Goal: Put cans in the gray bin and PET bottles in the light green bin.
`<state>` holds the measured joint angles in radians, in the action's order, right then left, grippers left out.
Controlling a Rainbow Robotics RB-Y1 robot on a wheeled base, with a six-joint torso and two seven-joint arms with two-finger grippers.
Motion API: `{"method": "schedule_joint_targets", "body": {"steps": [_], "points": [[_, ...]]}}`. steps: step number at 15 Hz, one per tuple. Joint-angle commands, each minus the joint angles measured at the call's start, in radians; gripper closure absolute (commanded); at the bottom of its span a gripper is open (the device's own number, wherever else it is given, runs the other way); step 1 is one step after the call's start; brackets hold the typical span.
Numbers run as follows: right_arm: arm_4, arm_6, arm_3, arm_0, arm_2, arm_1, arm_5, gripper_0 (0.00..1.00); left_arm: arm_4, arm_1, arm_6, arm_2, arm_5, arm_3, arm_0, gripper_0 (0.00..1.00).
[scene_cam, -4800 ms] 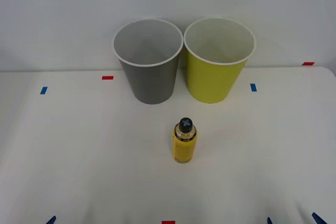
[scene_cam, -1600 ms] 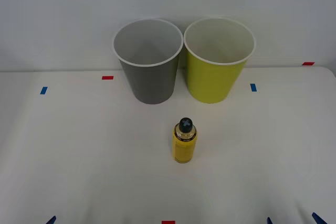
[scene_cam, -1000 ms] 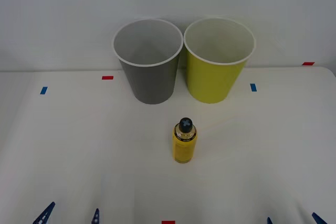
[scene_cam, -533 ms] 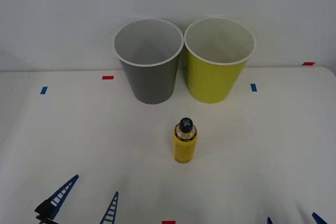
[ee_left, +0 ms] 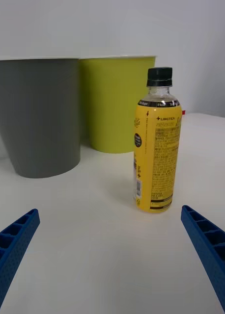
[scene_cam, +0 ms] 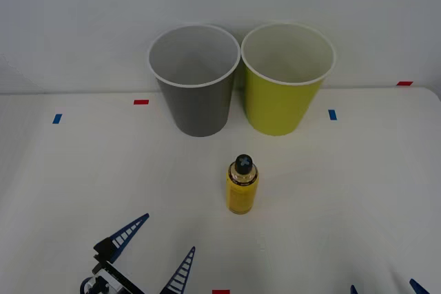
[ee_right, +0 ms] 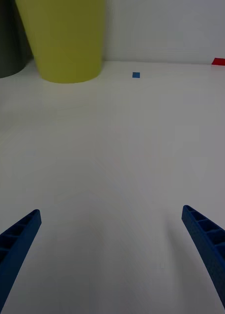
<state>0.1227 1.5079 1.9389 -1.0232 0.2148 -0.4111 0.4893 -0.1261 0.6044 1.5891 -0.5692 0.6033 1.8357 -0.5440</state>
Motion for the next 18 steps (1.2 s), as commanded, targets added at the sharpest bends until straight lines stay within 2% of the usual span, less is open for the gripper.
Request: {"method": "schedule_joint_targets", "body": {"steps": [1, 6, 10, 15, 18], "points": [[0.0, 0.0, 0.0, 0.0, 0.0, 0.0, 0.0, 0.0, -0.029, 0.038, 0.0, -0.023, -0.062, -0.001, 0.081, 0.0], [0.0, 0.0, 0.0, 0.0, 0.0, 0.0, 0.0, 0.0, -0.064, 0.052, -0.009, -0.06, -0.145, -0.001, 0.17, 0.0], [0.0, 0.0, 0.0, 0.0, 0.0, 0.0, 0.0, 0.0, -0.075, 0.049, -0.006, -0.066, -0.146, -0.001, 0.199, 0.0], [0.0, 0.0, 0.0, 0.0, 0.0, 0.0, 0.0, 0.0, -0.101, 0.034, -0.001, -0.164, -0.146, -0.053, 0.299, 0.0], [0.0, 0.0, 0.0, 0.0, 0.0, 0.0, 0.0, 0.0, -0.122, 0.02, -0.003, -0.173, -0.151, -0.061, 0.343, 0.0]]}}
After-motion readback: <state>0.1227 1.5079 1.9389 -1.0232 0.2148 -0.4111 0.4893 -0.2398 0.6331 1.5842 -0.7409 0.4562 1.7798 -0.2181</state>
